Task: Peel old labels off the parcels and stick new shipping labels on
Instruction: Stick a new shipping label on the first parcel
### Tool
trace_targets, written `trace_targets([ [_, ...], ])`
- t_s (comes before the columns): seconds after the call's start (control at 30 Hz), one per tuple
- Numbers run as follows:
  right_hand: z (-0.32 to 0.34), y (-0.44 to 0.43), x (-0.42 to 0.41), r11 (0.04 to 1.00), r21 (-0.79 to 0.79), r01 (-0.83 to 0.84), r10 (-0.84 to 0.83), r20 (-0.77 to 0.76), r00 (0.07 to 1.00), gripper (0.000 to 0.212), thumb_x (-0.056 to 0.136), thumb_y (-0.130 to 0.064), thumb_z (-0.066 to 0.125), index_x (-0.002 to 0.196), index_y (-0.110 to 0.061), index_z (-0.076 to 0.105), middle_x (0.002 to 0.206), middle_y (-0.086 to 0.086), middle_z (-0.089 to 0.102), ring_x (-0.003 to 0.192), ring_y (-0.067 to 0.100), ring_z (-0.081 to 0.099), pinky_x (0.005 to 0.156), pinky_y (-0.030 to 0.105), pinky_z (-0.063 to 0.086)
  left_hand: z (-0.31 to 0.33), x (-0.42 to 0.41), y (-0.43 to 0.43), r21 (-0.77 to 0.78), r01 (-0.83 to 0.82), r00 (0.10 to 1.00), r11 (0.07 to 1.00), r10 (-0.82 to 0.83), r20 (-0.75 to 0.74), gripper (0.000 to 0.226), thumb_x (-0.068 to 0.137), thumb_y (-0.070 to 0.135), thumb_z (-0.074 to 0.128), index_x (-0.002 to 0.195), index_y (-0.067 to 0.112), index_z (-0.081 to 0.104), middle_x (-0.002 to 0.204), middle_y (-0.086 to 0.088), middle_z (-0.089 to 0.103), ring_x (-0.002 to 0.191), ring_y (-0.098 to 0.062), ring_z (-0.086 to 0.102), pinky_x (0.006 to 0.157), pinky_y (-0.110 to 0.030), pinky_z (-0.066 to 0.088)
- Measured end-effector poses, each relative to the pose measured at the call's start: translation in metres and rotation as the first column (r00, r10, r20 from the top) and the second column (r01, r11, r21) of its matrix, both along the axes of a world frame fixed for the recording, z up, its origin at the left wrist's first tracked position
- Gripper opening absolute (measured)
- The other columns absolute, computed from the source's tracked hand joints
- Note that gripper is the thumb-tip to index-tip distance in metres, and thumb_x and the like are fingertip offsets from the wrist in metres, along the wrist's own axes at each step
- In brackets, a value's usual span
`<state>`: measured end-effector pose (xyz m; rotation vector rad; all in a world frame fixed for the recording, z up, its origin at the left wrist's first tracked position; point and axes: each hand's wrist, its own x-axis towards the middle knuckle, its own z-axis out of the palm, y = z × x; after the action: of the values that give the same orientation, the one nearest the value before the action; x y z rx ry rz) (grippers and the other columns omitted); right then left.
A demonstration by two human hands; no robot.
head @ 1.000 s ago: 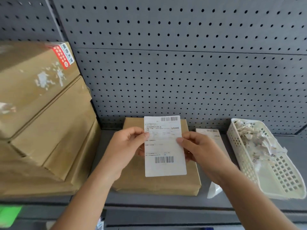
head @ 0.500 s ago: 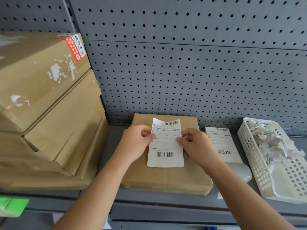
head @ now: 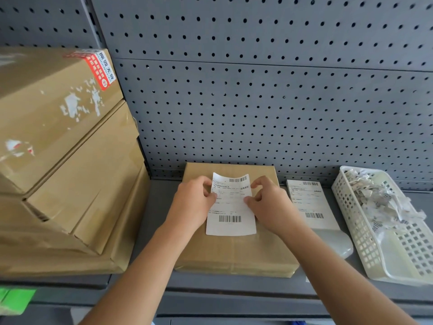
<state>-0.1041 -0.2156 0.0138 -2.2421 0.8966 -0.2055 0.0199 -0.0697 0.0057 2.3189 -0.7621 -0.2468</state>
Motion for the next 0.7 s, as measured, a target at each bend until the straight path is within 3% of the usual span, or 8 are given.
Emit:
trace_targets([
  [0.13, -0.003, 0.004, 0.003, 0.99, -0.141, -0.013, 0.007, -0.044, 0.999, 0.032, 0.092, -0.025, 0.06, 0.121, -0.023, 0.047, 0.078, -0.005, 0.064, 0.068, 0.014, 0.062, 0.057, 0.034, 0.053, 0.001, -0.005, -0.003, 0.056, -0.004, 0.997, 0.998, 0.0, 0.071, 0.031, 0.097, 0.024, 0.065, 0.127, 0.022, 0.061, 0.082, 0.012, 0.06, 0.071, -0.003, 0.058, 0.052, -0.018, 0.04],
  [0.3, -0.002, 0.004, 0.001, 0.966, -0.254, -0.043, 0.014, -0.116, 0.993, 0.032, 0.093, -0.031, 0.057, 0.121, -0.023, 0.045, 0.085, -0.005, 0.063, 0.074, 0.019, 0.061, 0.056, 0.032, 0.049, 0.003, -0.006, -0.002, 0.091, 0.001, 0.991, 0.996, -0.013, 0.131, 0.035, 0.095, 0.026, 0.067, 0.128, 0.023, 0.055, 0.095, 0.009, 0.059, 0.08, -0.01, 0.059, 0.058, -0.027, 0.045],
  [0.4, -0.004, 0.004, -0.003, 0.913, -0.401, -0.077, 0.042, -0.095, 0.995, 0.027, 0.095, -0.026, 0.052, 0.121, -0.019, 0.056, 0.106, -0.004, 0.06, 0.089, 0.021, 0.059, 0.061, 0.03, 0.044, 0.0, -0.008, 0.003, 0.087, 0.071, 0.957, 0.994, -0.092, 0.274, 0.04, 0.097, 0.028, 0.063, 0.135, 0.024, 0.051, 0.12, 0.01, 0.051, 0.102, -0.009, 0.05, 0.074, -0.024, 0.042],
  [0.47, -0.011, 0.005, -0.002, 0.86, -0.498, -0.109, 0.115, -0.02, 0.993, 0.027, 0.094, -0.022, 0.055, 0.118, -0.014, 0.063, 0.111, -0.002, 0.058, 0.097, 0.023, 0.058, 0.069, 0.033, 0.049, -0.004, -0.009, 0.005, 0.091, 0.165, 0.923, 0.982, -0.186, 0.337, 0.045, 0.101, 0.027, 0.056, 0.145, 0.023, 0.047, 0.14, 0.011, 0.045, 0.126, -0.01, 0.044, 0.095, -0.026, 0.044],
  [0.57, -0.018, 0.008, 0.002, 0.795, -0.58, -0.177, 0.23, 0.018, 0.973, 0.031, 0.093, -0.021, 0.058, 0.122, -0.013, 0.065, 0.121, -0.001, 0.06, 0.114, 0.024, 0.056, 0.09, 0.043, 0.052, -0.008, -0.007, 0.004, 0.169, 0.307, 0.869, 0.937, -0.348, 0.352, 0.052, 0.106, 0.026, 0.045, 0.157, 0.021, 0.034, 0.164, 0.008, 0.027, 0.152, -0.011, 0.02, 0.124, -0.033, 0.018],
  [0.63, -0.02, 0.01, 0.006, 0.779, -0.58, -0.238, 0.288, -0.006, 0.958, 0.037, 0.096, -0.024, 0.054, 0.131, -0.015, 0.06, 0.134, -0.002, 0.058, 0.131, 0.022, 0.05, 0.101, 0.042, 0.047, -0.011, -0.004, 0.002, 0.254, 0.355, 0.846, 0.9, -0.425, 0.322, 0.056, 0.109, 0.031, 0.035, 0.161, 0.021, 0.02, 0.169, 0.008, 0.011, 0.155, -0.007, 0.004, 0.127, -0.033, 0.002],
  [0.7, -0.023, 0.012, 0.01, 0.773, -0.564, -0.289, 0.317, -0.051, 0.947, 0.045, 0.098, -0.03, 0.04, 0.139, -0.016, 0.054, 0.143, -0.003, 0.053, 0.14, 0.021, 0.042, 0.109, 0.039, 0.038, -0.014, -0.001, 0.001, 0.326, 0.373, 0.833, 0.869, -0.468, 0.296, 0.057, 0.11, 0.035, 0.028, 0.163, 0.021, 0.011, 0.17, 0.008, 0.003, 0.155, -0.005, -0.003, 0.126, -0.031, -0.003],
])
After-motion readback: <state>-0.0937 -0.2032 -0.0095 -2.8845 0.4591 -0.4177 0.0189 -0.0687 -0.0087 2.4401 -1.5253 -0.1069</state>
